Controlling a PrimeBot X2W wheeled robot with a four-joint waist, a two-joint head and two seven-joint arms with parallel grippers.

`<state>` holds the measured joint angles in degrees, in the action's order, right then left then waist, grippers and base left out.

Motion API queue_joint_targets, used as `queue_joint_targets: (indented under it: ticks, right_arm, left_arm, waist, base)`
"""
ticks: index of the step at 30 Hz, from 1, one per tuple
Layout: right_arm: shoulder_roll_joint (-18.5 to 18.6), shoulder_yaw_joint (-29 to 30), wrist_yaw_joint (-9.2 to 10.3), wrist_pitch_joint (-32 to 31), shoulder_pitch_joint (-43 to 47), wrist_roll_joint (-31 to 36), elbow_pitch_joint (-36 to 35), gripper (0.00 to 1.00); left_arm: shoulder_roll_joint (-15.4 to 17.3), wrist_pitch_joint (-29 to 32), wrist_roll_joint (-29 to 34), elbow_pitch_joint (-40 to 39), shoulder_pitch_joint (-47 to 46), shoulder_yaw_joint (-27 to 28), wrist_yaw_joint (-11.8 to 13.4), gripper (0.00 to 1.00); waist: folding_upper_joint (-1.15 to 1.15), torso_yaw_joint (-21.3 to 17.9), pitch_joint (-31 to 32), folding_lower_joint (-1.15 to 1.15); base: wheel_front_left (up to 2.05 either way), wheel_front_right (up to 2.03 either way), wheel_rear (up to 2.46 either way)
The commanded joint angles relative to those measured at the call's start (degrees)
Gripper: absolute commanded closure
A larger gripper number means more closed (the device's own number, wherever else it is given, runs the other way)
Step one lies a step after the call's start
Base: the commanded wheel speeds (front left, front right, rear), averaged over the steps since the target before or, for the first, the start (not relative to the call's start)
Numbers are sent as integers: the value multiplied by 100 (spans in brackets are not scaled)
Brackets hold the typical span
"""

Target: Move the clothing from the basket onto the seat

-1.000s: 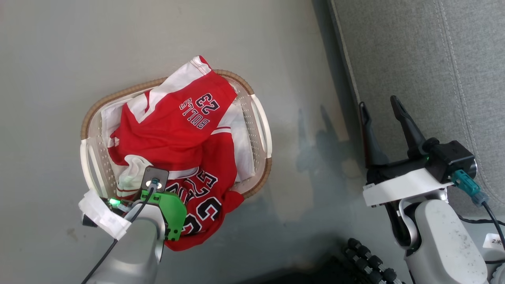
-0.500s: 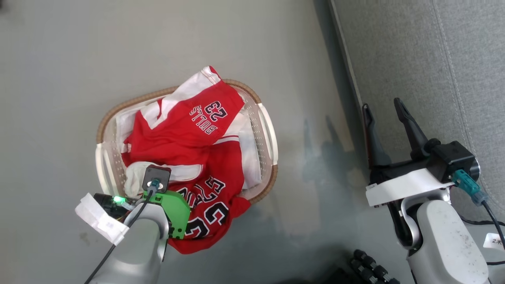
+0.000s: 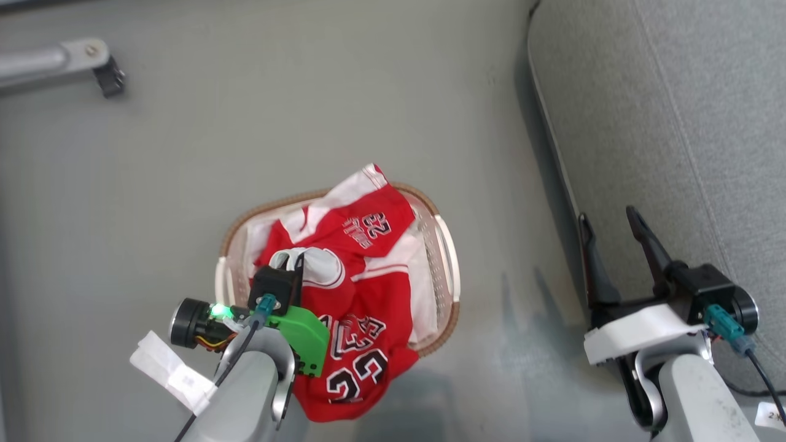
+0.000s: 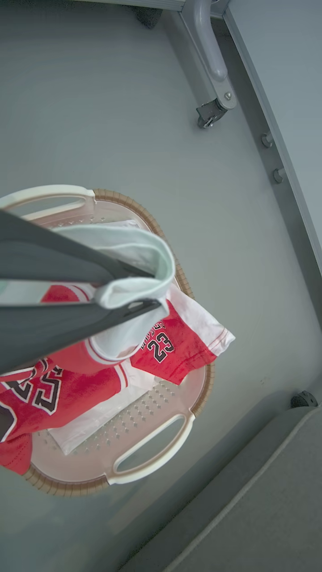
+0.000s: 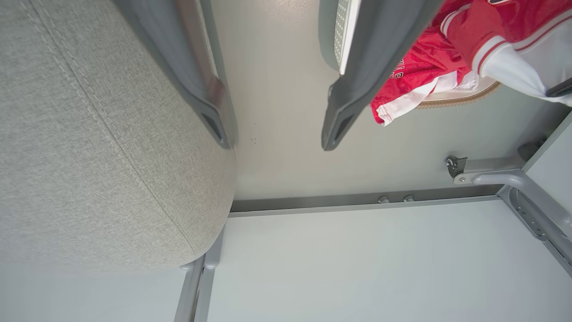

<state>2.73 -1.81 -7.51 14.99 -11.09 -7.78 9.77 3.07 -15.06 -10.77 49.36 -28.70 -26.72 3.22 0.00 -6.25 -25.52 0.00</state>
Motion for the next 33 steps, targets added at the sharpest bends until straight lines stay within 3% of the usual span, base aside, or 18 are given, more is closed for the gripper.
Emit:
queue_joint_targets:
  ticks: [1,14,25,33]
  right_arm:
    - [29,38,4,30,140,37,31,0]
    - [27,20,4,30,743,134,143,0]
    - [28,-160,4,30,846,200,115,0]
    - [25,-559,4,30,531,308,21,0]
  left_arm:
    - [61,-12,25,-172,141,-13,-28,100]
    - [390,81,210,-1746,352,-219,-212,100]
    - [846,832,508,-3071,-508,-439,-534,100]
    - [1042,1130,644,-3464,-1476,-494,-785,100]
  waist:
    - [0,370,742,0]
    - [0,407,1931,0]
    - [0,309,2366,0]
    - [0,245,2434,0]
  base:
    - [0,0,0]
    - [0,0,0]
    - [0,0,0]
    - [0,0,0]
